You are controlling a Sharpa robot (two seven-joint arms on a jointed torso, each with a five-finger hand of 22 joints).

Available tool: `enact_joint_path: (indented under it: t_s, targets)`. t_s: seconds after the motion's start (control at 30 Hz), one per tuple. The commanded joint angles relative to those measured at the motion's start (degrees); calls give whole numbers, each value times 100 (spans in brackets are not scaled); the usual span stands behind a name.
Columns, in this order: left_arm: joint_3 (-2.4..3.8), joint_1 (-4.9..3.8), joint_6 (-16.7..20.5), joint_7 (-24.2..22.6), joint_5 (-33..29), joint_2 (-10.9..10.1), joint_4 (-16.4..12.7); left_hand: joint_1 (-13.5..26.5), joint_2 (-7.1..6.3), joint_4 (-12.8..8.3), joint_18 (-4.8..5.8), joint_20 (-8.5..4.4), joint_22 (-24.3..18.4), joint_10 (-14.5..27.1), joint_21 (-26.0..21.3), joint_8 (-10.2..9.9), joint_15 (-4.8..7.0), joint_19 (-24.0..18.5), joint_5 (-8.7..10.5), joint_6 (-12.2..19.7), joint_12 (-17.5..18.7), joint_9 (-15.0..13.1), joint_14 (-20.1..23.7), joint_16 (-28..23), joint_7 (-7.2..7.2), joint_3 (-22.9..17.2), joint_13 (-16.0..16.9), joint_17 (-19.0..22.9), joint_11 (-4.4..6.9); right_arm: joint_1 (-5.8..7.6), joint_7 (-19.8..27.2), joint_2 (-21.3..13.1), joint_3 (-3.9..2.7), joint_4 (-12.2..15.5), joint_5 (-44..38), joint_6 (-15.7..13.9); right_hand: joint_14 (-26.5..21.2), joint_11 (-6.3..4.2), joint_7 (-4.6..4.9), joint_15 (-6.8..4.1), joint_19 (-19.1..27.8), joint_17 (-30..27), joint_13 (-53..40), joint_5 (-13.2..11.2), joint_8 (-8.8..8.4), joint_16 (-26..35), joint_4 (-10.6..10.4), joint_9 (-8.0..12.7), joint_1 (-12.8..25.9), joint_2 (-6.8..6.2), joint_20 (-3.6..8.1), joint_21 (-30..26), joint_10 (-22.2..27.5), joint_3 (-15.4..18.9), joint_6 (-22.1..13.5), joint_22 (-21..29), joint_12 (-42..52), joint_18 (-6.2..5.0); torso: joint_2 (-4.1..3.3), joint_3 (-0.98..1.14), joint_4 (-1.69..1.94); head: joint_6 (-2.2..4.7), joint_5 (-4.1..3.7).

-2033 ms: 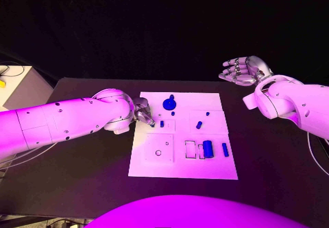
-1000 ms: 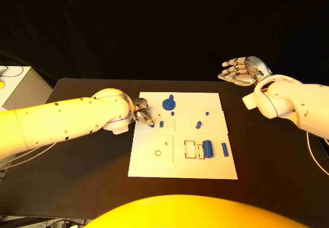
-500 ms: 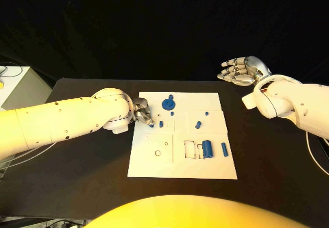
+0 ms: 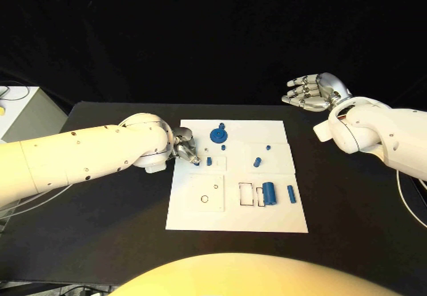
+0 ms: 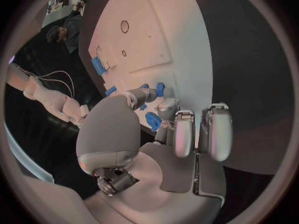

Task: Assemble the parts on the task board

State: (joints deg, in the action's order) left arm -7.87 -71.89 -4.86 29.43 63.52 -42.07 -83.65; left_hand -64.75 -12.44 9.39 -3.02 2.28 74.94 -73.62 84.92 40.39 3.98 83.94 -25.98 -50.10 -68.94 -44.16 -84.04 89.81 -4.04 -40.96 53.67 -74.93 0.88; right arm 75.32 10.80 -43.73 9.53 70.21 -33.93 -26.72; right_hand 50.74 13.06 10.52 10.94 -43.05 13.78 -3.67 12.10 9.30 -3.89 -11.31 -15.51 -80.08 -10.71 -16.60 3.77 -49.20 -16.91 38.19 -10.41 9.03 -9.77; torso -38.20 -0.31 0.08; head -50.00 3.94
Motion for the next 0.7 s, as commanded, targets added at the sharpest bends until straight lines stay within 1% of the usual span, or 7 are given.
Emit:
enact_joint_path:
  t_s: [0.03,0.27,0.4,0.43,0.7]
  targets:
    - [-24,34,-257,-78,-28,36,-36,-41,41,-1130,102,-35,752,-28,32,10,23,105,-19,-66,25,7,-596,19,39,-1124,2,-1507,-2,-3,38,5,-1,0,-7,81,12,25,594,31,27,-5,6,32,-33,16,1,5,17,54,3,-31,1,21,-21,5,-18,36,1,-4,-1,0,0]
    - [-25,35,-182,-35,-105,59,-34,-24,43,-1115,102,-35,754,-72,33,4,21,106,-19,-81,-17,16,-596,19,36,-1116,75,-1507,-5,-4,39,1,-1,7,-6,79,12,25,594,31,27,-5,6,32,-33,16,1,5,17,54,3,-31,1,21,-21,5,-18,36,0,0,0,0,-1]
    - [-25,36,-79,-15,-179,82,-13,18,34,-1090,106,-32,767,-114,41,0,21,114,-26,-103,-49,24,-596,19,40,-1093,128,-1507,-4,-4,39,-3,-1,13,-5,79,12,25,594,31,27,-5,6,32,-33,16,1,5,17,54,3,-31,1,21,-21,5,-18,36,0,2,-3,0,0]
    - [-25,36,-56,-13,-189,88,-6,64,37,-1056,109,-29,778,-147,47,1,22,121,-22,-124,-66,29,-596,19,50,-1060,156,-1507,3,-4,40,-4,-1,14,-5,79,12,25,594,31,27,-5,6,32,-33,16,1,5,17,54,3,-31,1,21,-21,5,-18,36,0,0,-5,0,0]
    - [-26,38,51,-8,-237,148,37,115,68,-1011,112,-31,792,-174,54,2,28,130,-14,-143,-73,33,-596,19,65,-1036,174,-1507,13,-4,40,-10,-1,21,-3,79,11,28,596,33,40,-19,6,33,-40,16,0,8,12,61,4,-30,-1,37,-13,24,-27,39,0,2,-9,0,-8]
